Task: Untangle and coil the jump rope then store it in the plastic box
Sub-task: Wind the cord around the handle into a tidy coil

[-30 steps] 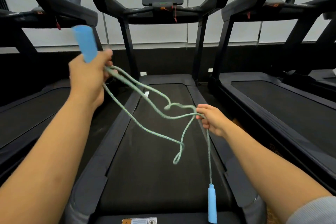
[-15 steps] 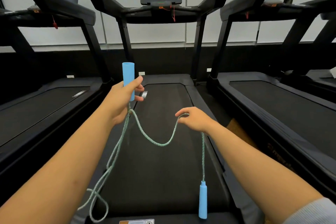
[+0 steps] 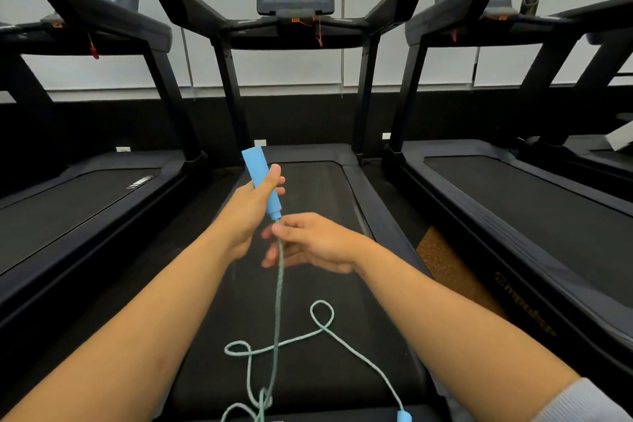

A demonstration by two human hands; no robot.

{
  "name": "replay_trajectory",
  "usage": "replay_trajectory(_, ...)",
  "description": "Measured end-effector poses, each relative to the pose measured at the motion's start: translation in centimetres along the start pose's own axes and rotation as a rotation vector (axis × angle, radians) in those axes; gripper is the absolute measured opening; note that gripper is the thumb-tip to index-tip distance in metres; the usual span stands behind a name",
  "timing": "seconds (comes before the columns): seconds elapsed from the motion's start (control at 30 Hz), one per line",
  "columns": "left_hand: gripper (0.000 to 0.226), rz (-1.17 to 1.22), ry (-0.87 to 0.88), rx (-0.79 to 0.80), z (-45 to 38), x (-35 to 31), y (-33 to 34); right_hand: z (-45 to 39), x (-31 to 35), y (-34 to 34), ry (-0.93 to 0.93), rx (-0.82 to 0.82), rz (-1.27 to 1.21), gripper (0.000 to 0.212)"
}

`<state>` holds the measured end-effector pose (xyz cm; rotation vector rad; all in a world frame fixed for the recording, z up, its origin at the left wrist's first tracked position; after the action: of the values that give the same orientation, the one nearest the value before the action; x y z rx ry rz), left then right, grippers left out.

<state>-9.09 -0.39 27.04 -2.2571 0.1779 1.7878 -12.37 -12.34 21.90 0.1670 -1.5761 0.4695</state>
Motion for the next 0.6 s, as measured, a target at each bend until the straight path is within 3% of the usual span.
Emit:
replay_trajectory(0.1, 0.063, -0.009, -0.007, -0.071, -0.6, 0.6, -1.2, 0.4, 1.5, -1.2, -0.056, -0.17, -0.076, 0.024)
replay_trajectory(0.2, 0.112, -0.052, 0.059, -0.232, -0.6, 0.9, -2.9, 1.3, 2.7, -3.0, -0.074, -0.317, 0.154, 0.028)
replay_trajectory(0.27, 0.127, -0.136, 0.149, -0.275, -0.7, 0.8, -3.4, 1.9, 3.4, -3.7, -0.082, -0.355, 0.226, 0.03)
replay_trajectory(0.37, 0.091, -0.34, 0.371, -0.05, -0.3, -0.4, -2.1, 2.6, 4.6, -4.1, -0.074, -0.362, 0.286, 0.031)
replay_trajectory(0.43, 0.064, -0.595, 0.454, 0.133, 0.2, -0.9, -0.8, 3.1, 5.2, -4.2, -0.07, -0.356, 0.33, 0.031)
replay_trajectory(0.5, 0.044, -0.851, 0.496, 0.212, 0.7, -1.0, 0.2, 3.5, 5.7, -4.4, -0.061, -0.335, 0.352, 0.033)
replay_trajectory(0.6, 0.019, -0.868, 0.501, 0.285, 1.6, -1.4, 1.5, 3.8, 6.1, -4.3, -0.065, -0.288, 0.376, 0.036)
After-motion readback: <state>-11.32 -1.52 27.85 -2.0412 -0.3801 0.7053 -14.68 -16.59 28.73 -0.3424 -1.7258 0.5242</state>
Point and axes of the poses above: each hand's wrist, its own z-axis away from the middle knuckle, its own y-axis out of the palm, x = y × z, the point moved 5 cm from there along -z, towards the middle knuckle, and after that the axes turned 3 degrees about y, right-handed, at the moved point
